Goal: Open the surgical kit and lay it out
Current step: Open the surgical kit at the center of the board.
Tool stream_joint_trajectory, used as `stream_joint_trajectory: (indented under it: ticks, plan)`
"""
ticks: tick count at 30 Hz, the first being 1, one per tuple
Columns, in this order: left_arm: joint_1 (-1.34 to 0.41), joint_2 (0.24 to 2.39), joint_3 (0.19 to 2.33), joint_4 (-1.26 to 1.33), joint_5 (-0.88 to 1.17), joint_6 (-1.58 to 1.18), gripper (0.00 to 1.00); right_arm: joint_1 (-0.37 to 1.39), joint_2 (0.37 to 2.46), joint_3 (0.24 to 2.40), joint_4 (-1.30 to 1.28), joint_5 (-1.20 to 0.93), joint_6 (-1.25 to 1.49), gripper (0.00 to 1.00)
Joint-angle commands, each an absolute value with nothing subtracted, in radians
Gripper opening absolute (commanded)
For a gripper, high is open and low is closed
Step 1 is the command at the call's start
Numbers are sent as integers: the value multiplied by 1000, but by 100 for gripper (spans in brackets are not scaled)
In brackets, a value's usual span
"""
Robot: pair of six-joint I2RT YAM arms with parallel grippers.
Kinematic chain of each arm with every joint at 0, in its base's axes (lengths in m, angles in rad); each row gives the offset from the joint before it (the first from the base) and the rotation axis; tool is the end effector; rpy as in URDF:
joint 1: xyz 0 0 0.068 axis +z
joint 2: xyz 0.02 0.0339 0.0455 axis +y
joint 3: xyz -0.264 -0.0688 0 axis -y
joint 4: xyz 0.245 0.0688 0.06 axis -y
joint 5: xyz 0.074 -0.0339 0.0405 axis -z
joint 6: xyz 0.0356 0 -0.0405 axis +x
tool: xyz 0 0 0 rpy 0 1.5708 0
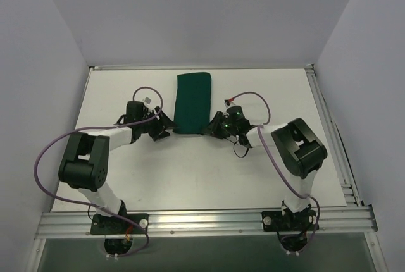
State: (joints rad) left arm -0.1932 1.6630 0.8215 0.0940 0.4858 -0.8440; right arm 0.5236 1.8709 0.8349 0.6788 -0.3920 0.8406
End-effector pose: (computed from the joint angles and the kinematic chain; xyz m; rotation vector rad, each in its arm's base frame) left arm 0.3203 -0.0796 0.1620 -0.5321 2.4060 -1.0574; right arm 0.3177 0.1991 0.1481 0.0457 2.1234 1.2450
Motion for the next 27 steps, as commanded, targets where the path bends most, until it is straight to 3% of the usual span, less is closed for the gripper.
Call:
stream_joint_trajectory:
  ticks: [1,4,7,8,11,17,20,22,27]
  plan:
    - [-215,1719,844,202,482,-884,70,531,1807,839,637,-388,838,2]
    - [-222,1744,847,215,469,-891,68,531,1799,848,605,-379,821,7]
    - [-229,1759,853,227,465,-897,63,531,1796,854,583,-377,804,22]
    - [-230,1766,856,232,463,-897,62,531,1795,854,581,-374,802,32]
    - [-233,1776,870,236,460,-899,57,531,1781,862,546,-358,779,43]
    - [-236,1789,903,241,457,-899,39,531,1697,888,391,-293,687,47]
    - [-239,1787,923,239,460,-887,21,529,1638,897,316,-242,648,47]
    - [-253,1778,956,212,450,-864,16,526,1600,902,264,-213,632,47]
    - [-328,1732,1110,-61,299,-698,4,488,1522,874,218,-212,633,48]
